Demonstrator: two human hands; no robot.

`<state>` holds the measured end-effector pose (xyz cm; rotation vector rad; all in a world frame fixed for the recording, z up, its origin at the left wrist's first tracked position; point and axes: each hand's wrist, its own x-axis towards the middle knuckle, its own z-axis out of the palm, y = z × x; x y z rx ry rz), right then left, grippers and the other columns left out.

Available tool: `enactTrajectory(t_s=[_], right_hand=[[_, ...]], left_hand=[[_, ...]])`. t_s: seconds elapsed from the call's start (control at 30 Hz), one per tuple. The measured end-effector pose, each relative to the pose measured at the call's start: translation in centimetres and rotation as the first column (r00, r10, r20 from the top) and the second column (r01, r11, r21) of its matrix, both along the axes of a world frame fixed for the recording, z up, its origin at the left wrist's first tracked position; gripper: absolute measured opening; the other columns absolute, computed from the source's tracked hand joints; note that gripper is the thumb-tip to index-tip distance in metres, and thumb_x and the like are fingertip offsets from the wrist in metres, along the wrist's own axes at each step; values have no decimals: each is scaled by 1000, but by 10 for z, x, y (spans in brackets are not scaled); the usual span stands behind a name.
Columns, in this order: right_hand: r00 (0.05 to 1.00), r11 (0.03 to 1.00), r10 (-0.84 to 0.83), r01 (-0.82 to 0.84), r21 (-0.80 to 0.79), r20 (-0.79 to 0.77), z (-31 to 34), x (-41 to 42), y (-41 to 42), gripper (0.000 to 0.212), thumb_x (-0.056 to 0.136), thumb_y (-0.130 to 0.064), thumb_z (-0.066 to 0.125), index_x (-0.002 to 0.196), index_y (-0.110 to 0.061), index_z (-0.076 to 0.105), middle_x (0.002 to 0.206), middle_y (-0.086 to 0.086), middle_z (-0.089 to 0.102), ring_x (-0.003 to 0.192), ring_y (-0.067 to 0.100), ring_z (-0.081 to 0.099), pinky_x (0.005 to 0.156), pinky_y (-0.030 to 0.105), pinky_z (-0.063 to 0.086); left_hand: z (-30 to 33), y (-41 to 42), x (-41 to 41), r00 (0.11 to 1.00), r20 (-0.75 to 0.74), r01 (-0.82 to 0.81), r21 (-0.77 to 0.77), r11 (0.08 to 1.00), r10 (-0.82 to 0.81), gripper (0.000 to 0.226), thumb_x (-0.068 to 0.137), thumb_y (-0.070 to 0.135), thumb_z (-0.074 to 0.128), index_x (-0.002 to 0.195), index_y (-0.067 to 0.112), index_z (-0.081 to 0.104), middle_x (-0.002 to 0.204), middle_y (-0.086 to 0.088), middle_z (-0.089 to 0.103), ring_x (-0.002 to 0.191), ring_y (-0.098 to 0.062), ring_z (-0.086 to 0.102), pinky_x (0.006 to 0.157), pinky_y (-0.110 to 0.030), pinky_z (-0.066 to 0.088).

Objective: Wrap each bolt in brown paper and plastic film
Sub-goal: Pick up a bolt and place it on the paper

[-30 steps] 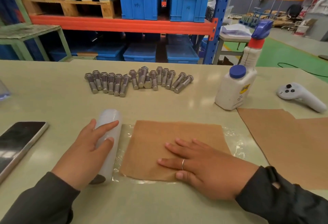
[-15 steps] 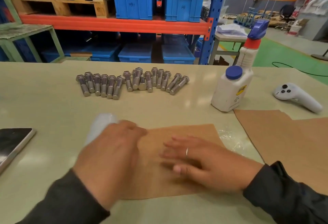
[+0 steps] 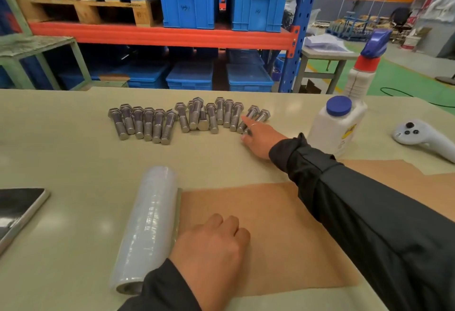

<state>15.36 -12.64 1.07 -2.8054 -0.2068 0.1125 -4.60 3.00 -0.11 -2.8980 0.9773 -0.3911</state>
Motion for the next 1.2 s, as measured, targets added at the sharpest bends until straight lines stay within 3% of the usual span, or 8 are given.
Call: enactTrajectory(t_s=[0.23, 0.37, 0.57, 0.67, 0.77, 0.9, 1.07, 1.2], right_hand=[[926, 954, -256, 288, -81, 276, -6, -3, -2, 42, 97, -16, 45, 135, -5, 33, 130, 17, 43, 109, 34, 53, 91, 38, 43], [912, 926, -352, 372, -61, 212, 2, -11, -10, 40, 96, -8, 44, 135, -4, 36, 127, 20, 46, 108, 34, 54, 91, 34, 43], [978, 980, -194, 189, 63, 72, 35, -52, -23, 45, 89, -14, 60, 132, -21, 48, 121, 4, 60, 103, 21, 56, 88, 29, 42], [991, 981, 3, -30, 193, 136, 42, -100, -26, 44, 84, -16, 67, 121, -36, 54, 95, -15, 63, 78, 1, 56, 70, 11, 40], [971, 950, 183, -214, 227, 150, 40, -153, -20, 47, 79, -14, 71, 105, -49, 51, 86, -25, 61, 85, -8, 58, 72, 2, 41], [951, 951, 282, -294, 98, 125, 16, -185, -10, 41, 85, -18, 63, 120, -37, 51, 108, -14, 66, 101, 6, 58, 87, 23, 43], [945, 944, 296, -312, 105, 143, 3, -185, -13, 49, 89, -20, 58, 131, -38, 39, 117, -19, 60, 110, 2, 49, 90, 11, 34], [948, 938, 293, -310, 155, 120, -1, -183, -17, 57, 89, -17, 59, 134, -41, 35, 119, -23, 59, 110, -2, 46, 88, 1, 28]], left_hand=[[-8, 4, 2, 1000, -6, 6, -49, 999, -6, 30, 33, 32, 87, 54, 26, 67, 54, 13, 57, 47, -4, 53, 34, -15, 33], [-9, 6, 1, 1000, -22, 5, -71, 997, -7, 28, 36, 28, 87, 57, 26, 69, 59, 13, 61, 49, -4, 56, 35, -14, 37], [-7, 6, -2, 997, -76, -7, -52, 999, 3, 26, 38, 25, 87, 57, 26, 69, 60, 10, 64, 50, -4, 58, 37, -15, 43], [4, 6, -6, 999, -36, 32, -101, 994, -36, 26, 37, 17, 85, 51, 23, 63, 54, 9, 57, 44, -8, 52, 34, -15, 29], [17, 9, -12, 986, 33, 166, -107, 980, -163, 20, 44, 15, 74, 50, 21, 56, 53, 7, 53, 43, -12, 49, 34, -17, 22], [23, 16, -14, 962, -67, 254, -125, 959, -263, 16, 72, 29, 50, 59, 21, 55, 56, 5, 52, 46, -15, 51, 36, -19, 27], [17, 13, -8, 973, -179, 152, 6, 988, -148, 49, 85, 67, 31, 105, 24, 45, 106, 5, 47, 97, -15, 48, 61, -28, 26], [11, 12, -4, 965, -252, 97, 107, 990, -67, 57, 82, 72, 31, 110, 24, 38, 113, 4, 40, 103, -17, 43, 64, -29, 26]])
